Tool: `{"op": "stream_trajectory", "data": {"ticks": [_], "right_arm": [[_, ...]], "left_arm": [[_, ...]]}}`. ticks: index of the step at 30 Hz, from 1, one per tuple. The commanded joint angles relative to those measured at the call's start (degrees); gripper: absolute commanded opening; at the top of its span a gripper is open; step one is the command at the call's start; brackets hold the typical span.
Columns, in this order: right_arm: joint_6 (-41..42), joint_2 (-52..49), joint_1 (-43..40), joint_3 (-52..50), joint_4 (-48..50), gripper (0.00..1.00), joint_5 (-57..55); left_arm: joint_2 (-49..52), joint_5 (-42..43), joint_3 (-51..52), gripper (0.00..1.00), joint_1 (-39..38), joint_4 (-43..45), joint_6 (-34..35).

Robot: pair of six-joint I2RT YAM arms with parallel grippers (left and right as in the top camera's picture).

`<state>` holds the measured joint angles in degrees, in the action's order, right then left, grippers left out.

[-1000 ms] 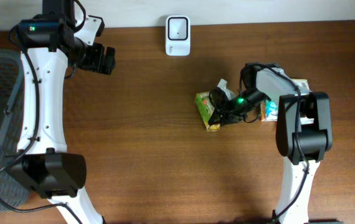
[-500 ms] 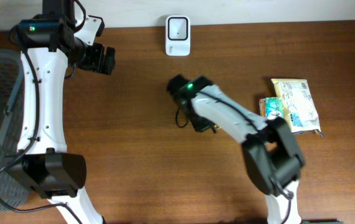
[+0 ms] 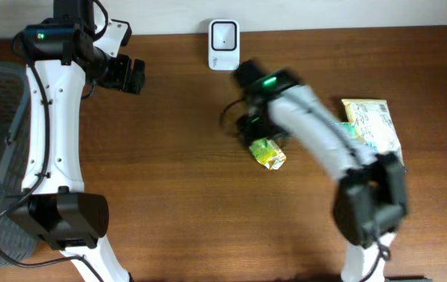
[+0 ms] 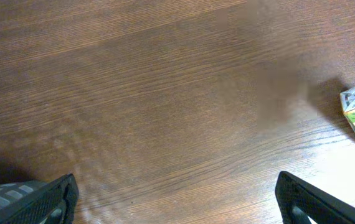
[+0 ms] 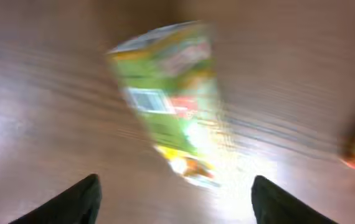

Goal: Scan the item barcode
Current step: 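Lift the green pouch and hold its barcode to the scanner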

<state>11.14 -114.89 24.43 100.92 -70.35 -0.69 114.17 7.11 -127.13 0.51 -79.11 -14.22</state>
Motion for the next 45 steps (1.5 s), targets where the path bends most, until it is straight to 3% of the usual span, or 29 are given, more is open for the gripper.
{"op": "stream_trajectory", "data": {"ticks": [1, 3, 6, 9, 12, 15, 16, 17, 19, 23, 27, 33, 37, 41, 43, 45], "right_arm": [[-13.3, 0.4, -12.0, -1.1, -2.2, 0.86, 21.1], [-18.0, -0.7, -16.8, -6.2, -1.1, 0.86, 29.4], [-18.4, -1.0, -17.8, -20.1, 9.5, 0.85, 32.8], [-18.2, -1.0, -17.7, -28.3, 20.9, 0.80, 35.2], [-18.2, -1.0, -17.5, -30.1, 26.3, 0.69, 37.5], [-18.2, -2.2, -17.2, -30.6, 28.0, 0.43, 36.2], [-18.2, -2.6, -17.2, -30.6, 28.2, 0.24, 36.3], [-18.1, -2.6, -17.2, -30.5, 28.0, 0.12, 36.3], [-18.1, -2.4, -17.6, -30.5, 27.7, 0.06, 37.9], [-20.2, 3.4, -18.9, -27.8, 25.1, 0.05, 54.1], [-24.2, 16.1, -18.8, -20.2, 18.3, 0.04, 70.2], [-15.9, 24.5, -18.8, -17.4, 20.7, 0.04, 75.5], [3.6, 24.5, -18.8, -17.4, 35.9, 0.04, 75.5], [10.8, 24.5, -17.1, -16.9, 39.6, 0.04, 62.1], [7.8, 23.3, -12.1, -9.6, 31.5, 0.04, 42.6], [0.7, 16.4, -5.3, 6.8, 18.0, 0.04, 19.7]], "left_arm": [[-0.4, 0.6, -0.6, 0.99, 0.4, 0.1, -1.1], [-0.4, 0.6, -0.6, 0.99, 0.4, 0.1, -1.1], [-0.4, 0.6, -0.6, 0.99, 0.4, 0.1, -1.1], [-0.4, 0.6, -0.6, 0.99, 0.4, 0.1, -1.1], [-0.4, 0.6, -0.6, 0.99, 0.4, 0.1, -1.1], [-0.4, 0.6, -0.6, 0.99, 0.4, 0.1, -1.1], [-0.4, 0.6, -0.6, 0.99, 0.4, 0.1, -1.1], [-0.4, 0.6, -0.6, 0.99, 0.4, 0.1, -1.1], [-0.4, 0.6, -0.6, 0.99, 0.4, 0.1, -1.1], [-0.4, 0.6, -0.6, 0.99, 0.4, 0.1, -1.1], [-0.4, 0.6, -0.6, 0.99, 0.4, 0.1, -1.1], [-0.4, 0.6, -0.6, 0.99, 0.4, 0.1, -1.1], [-0.4, 0.6, -0.6, 0.99, 0.4, 0.1, -1.1], [-0.4, 0.6, -0.6, 0.99, 0.4, 0.1, -1.1], [-0.4, 0.6, -0.6, 0.99, 0.4, 0.1, -1.1], [-0.4, 0.6, -0.6, 0.99, 0.4, 0.1, -1.1]]}}
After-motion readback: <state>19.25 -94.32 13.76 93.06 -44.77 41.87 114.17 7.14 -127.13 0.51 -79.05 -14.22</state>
